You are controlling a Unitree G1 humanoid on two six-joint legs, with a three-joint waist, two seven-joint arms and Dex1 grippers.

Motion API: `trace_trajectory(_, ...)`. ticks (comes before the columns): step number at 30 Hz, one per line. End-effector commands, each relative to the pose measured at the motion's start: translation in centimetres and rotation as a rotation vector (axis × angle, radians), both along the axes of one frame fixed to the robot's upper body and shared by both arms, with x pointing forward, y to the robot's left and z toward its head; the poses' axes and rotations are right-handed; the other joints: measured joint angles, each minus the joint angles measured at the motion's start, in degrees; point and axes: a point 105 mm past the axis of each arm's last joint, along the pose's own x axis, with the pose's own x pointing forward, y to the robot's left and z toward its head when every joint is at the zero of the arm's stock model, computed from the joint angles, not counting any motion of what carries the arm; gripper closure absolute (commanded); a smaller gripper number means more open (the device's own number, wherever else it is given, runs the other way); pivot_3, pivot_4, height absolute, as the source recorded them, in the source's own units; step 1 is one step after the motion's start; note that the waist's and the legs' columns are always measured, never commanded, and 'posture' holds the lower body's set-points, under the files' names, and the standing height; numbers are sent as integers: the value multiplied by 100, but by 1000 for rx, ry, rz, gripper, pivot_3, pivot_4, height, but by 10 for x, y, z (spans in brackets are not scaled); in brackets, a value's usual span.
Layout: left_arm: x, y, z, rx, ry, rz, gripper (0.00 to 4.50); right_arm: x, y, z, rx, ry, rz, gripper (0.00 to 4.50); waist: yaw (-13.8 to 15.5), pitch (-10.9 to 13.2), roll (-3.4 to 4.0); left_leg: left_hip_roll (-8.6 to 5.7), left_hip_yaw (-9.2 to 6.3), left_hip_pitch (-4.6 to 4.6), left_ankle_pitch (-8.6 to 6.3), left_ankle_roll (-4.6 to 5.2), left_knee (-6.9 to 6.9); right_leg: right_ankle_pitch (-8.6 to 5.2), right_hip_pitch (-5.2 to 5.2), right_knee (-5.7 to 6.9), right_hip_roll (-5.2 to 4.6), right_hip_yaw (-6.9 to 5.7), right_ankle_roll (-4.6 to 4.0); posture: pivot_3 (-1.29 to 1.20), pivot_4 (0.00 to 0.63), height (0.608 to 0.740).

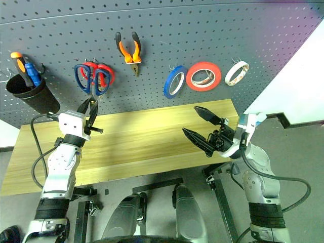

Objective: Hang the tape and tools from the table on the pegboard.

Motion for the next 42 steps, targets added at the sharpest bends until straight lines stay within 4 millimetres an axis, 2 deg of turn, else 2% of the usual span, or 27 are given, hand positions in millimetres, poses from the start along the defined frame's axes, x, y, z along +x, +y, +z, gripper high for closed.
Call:
trace_trajectory(1, 6, 1, 5, 24, -30, 13, 3843, -11, 7, 12, 4, -56, 43, 0, -17, 0, 0, 0, -1, 0, 0, 0, 0, 0, 0, 0, 1, 0, 0, -220, 243, 740)
trace_trajectory(6, 11, 1, 7, 8, -36, 5, 3843, -15, 11, 14, 8, -66, 75, 0, -96, 0, 0, 0, -1, -1, 0, 0, 0, -1, 1, -1, -1, 0, 2, -229, 241, 740)
trace_trajectory(10, 14, 2, 0, -9, 0, -3, 3843, -11, 11, 13, 9, -64, 55, 0, -123, 0, 0, 0, -1, 0, 0, 0, 0, 0, 0, 0, -1, 0, 1, -228, 237, 740)
trace_trajectory(12, 18, 7, -4, -53, 24, 7, 3136, -11, 10, 12, 6, -56, 54, 0, -121, 0, -1, 0, -1, 1, 0, 0, 0, -1, 0, 1, 0, 0, 2, -228, 235, 740)
trace_trajectory(14, 18, 7, -5, -44, 29, 5, 2648, -10, 9, 12, 10, -52, 50, 0, -123, -1, -1, 0, -1, 2, 0, 0, 0, -1, 1, 1, 0, 0, 3, -228, 235, 740)
trace_trajectory(21, 9, 1, -17, -53, 61, -34, 138, -9, 8, 11, -5, -54, 37, 0, -129, -1, -1, 0, 0, 2, 0, 0, 0, 0, 1, 1, -1, 2, 1, -226, 230, 740)
trace_trajectory(22, 5, 1, -20, -47, 71, -35, 38, -9, 8, 11, -5, -55, 36, 0, -128, -1, -1, 0, 0, 2, 0, 0, 0, 0, 0, 1, -1, 2, 1, -226, 230, 740)
trace_trajectory(28, -25, 8, -53, -31, 193, -10, 38, -9, 10, 11, -11, -52, 48, 0, -136, -1, -1, 1, -4, 4, 0, 0, -2, -1, 0, 0, -3, 8, 2, -212, 235, 740)
trace_trajectory(32, -37, 44, -61, -8, 246, 159, 38, -12, 12, 6, -49, -35, 83, 0, -122, -1, -2, 2, -10, 4, 0, 0, -2, -10, 0, -1, -2, 8, 14, -196, 238, 740)
trace_trajectory(34, -37, 59, -65, -42, 281, 214, 38, -14, 13, 3, -72, -28, 105, 0, -105, -1, -2, 3, -9, 4, 0, 0, -2, -11, 0, -1, 0, 7, 14, -180, 247, 740)
trace_trajectory(42, -18, 92, -73, -72, 403, 269, 38, -16, 16, -1, -154, -29, 155, 0, -86, 7, -3, 2, -15, 0, -1, 0, -2, -21, 0, -10, -2, 6, 3, -143, 295, 740)
